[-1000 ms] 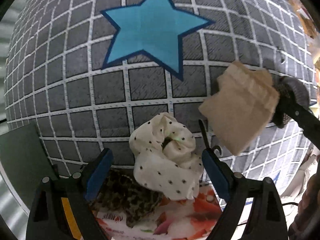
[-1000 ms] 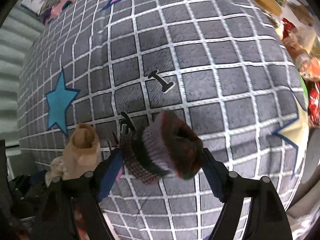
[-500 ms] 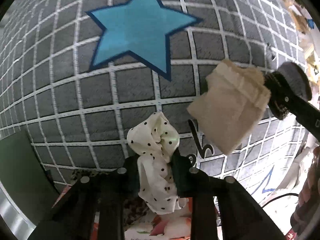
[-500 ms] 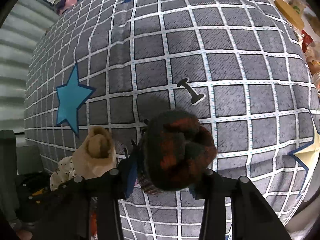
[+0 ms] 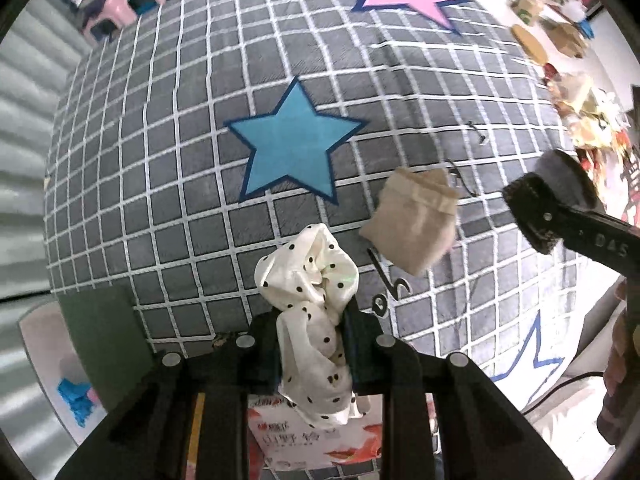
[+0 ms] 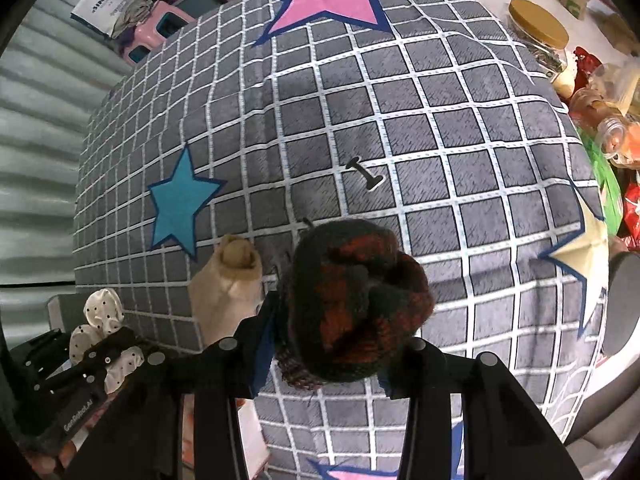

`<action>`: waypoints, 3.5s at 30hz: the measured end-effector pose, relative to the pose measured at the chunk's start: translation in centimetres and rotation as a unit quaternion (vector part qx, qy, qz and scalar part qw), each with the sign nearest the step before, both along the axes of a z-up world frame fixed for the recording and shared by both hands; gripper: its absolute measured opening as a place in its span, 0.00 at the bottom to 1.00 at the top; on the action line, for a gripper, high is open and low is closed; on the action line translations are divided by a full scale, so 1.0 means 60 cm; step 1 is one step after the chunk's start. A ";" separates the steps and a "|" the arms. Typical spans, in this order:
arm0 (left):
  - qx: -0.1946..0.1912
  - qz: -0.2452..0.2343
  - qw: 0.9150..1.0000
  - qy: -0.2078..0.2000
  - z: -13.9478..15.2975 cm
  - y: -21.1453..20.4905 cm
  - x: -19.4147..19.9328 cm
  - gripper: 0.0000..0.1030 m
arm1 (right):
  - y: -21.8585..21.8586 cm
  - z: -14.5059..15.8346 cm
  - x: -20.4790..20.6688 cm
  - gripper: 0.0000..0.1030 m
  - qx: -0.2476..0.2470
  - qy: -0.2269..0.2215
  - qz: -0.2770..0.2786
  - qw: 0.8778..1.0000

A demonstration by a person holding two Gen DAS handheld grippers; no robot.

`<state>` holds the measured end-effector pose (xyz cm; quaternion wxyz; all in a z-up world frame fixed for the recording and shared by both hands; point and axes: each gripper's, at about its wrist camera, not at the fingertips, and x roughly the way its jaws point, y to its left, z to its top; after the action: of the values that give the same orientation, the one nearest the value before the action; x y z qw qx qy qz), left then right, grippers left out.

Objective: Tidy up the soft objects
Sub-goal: 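Lift the scrunchie and beanie and carry both toward the white box, then lower the scrunchie with left tool while right tool lowers the beanie over box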

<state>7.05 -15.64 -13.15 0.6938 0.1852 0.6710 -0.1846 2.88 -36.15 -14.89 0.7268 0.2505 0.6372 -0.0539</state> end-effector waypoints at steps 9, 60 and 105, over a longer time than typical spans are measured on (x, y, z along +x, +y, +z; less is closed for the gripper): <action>-0.011 0.001 0.999 -0.049 0.079 0.061 -0.015 0.25 | 0.070 0.058 0.003 0.42 0.001 -0.033 0.039 0.999; -0.058 0.055 0.988 -0.132 0.227 0.325 -0.154 0.26 | 0.373 0.230 -0.125 0.42 -0.062 -0.090 0.134 0.985; -0.032 0.229 0.966 -0.117 0.174 0.565 -0.149 0.25 | 0.676 0.237 -0.051 0.42 -0.052 -0.102 0.330 0.937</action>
<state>-1.90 18.24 -2.73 0.7969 0.0247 0.6033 -0.0189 -0.18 4.43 -0.69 0.7770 -0.0078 0.6026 0.1819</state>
